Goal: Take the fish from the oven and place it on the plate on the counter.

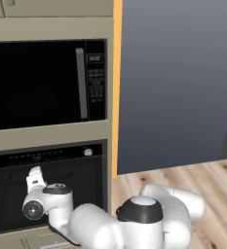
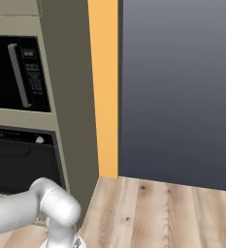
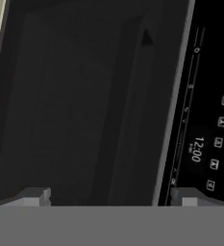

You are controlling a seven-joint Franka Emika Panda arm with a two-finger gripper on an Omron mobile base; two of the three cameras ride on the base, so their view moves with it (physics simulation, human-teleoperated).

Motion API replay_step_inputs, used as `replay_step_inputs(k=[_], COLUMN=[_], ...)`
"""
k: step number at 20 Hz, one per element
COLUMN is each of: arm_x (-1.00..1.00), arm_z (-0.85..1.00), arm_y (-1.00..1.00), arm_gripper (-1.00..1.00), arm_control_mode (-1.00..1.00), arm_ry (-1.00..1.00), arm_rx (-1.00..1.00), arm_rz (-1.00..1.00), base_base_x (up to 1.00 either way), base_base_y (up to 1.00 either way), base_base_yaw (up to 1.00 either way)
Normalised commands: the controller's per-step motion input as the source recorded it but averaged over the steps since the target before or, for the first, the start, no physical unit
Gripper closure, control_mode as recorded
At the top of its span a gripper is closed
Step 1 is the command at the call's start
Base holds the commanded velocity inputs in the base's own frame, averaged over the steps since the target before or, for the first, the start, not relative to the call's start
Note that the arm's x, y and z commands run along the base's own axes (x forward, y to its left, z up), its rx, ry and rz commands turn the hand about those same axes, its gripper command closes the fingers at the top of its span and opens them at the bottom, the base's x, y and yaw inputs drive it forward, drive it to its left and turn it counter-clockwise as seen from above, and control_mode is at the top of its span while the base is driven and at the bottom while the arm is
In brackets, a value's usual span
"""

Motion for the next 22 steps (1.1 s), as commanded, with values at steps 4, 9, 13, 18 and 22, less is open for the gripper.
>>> replay_step_inputs(k=[4, 9, 13, 18, 22], arm_x=[0.38, 0.44, 0.30, 0.28, 0.36], arm_z=[-0.14, -0.15, -0.21, -0.26, -0.27], arm_y=[0.02, 0.04, 0.00, 0.02, 0.06], arm_gripper=[-1.00, -1.00, -1.00, -1.00, -1.00], arm_control_mode=[-1.00, -1.00, -1.00, -1.00, -1.00], arm_ry=[-0.01, 0.00, 0.00, 0.00, 0.00], arm_rx=[0.00, 0.00, 0.00, 0.00, 0.00], arm_rz=[0.00, 0.00, 0.00, 0.00, 0.00], base_base_x=[0.00, 0.00, 0.00, 0.00, 0.00], base_base_y=[0.00, 0.00, 0.00, 0.00, 0.00], base_base_yaw=[0.00, 0.00, 0.00, 0.00, 0.00])
